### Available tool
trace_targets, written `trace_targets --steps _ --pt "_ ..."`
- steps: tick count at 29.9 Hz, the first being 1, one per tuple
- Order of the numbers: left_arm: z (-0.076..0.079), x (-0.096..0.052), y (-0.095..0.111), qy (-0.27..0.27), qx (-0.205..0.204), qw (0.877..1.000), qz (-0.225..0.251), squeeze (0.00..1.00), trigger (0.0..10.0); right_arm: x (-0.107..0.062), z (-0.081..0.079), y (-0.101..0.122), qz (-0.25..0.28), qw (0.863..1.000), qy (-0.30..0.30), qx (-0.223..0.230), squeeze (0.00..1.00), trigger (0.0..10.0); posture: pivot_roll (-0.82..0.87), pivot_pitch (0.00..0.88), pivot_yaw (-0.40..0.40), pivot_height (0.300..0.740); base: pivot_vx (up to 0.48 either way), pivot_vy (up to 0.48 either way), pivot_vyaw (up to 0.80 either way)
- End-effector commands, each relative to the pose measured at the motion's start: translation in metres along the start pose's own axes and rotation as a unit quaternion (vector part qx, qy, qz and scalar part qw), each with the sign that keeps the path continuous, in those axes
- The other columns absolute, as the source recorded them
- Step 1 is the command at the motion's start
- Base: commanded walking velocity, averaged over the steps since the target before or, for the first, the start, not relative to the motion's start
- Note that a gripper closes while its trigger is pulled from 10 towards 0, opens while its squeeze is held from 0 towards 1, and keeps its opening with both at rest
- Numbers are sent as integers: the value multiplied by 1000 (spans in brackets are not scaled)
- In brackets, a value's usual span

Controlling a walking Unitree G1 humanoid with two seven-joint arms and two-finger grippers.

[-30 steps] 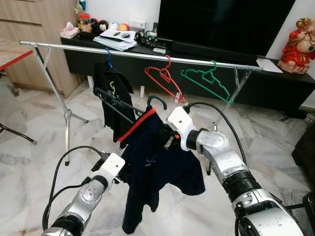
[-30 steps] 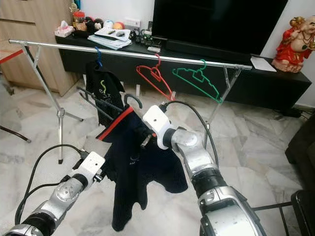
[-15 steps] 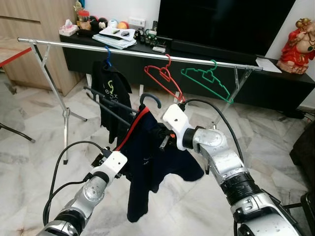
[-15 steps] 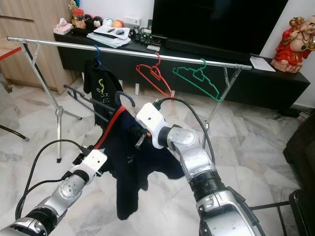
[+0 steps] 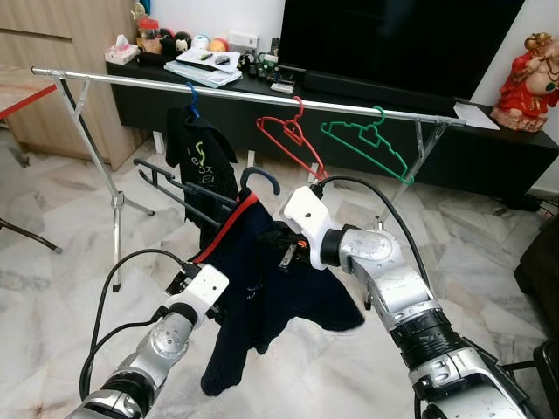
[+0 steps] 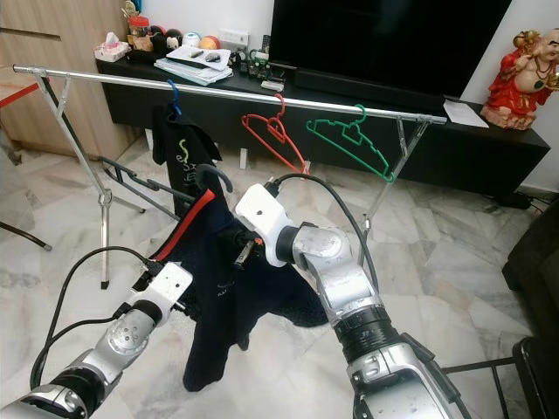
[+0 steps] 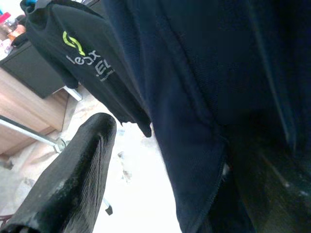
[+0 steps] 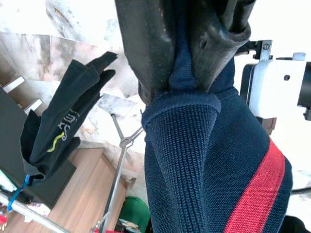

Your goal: Hang hanger

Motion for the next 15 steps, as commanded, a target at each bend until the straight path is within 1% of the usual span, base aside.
trace_targets --steps 1,5,6,7,8,15 --pt "3 2 3 -10 0 1000 4 0 10000 -2 3 11 20 1000 -4 -10 0 0 81 54 -124 740 0 0 0" --pt "3 2 2 -17 -1 1000 0 0 10000 -3 4 13 22 1000 -2 -13 0 0 78 53 -125 740 0 0 0" --pt "3 2 0 -16 1 1000 -5 0 9490 -3 4 14 23 1000 -1 -15 0 0 79 53 -125 740 0 0 0" --pt "3 2 0 -13 3 1000 -7 0 3490 -3 4 14 23 1000 -1 -16 0 0 79 53 -125 740 0 0 0" --pt "2 1 -1 -9 2 1000 -7 0 0 -4 4 14 22 1000 -1 -16 0 0 79 53 -125 740 0 0 0" --pt "0 0 -2 -5 0 1000 -9 0 0 -4 4 13 20 1000 1 -18 0 0 80 52 -127 740 0 0 0"
Point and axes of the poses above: a point about 5 cm out from each wrist's last joint towards the gripper, its own x axis pointing out of the wrist towards the gripper, its own y axis along the axis of the wrist's last joint, z = x × y, the point moved 1 cm from there along x, pointing out of the wrist towards the gripper, and after that the axes turned 15 degrees about -x, right-handed, at the moved point
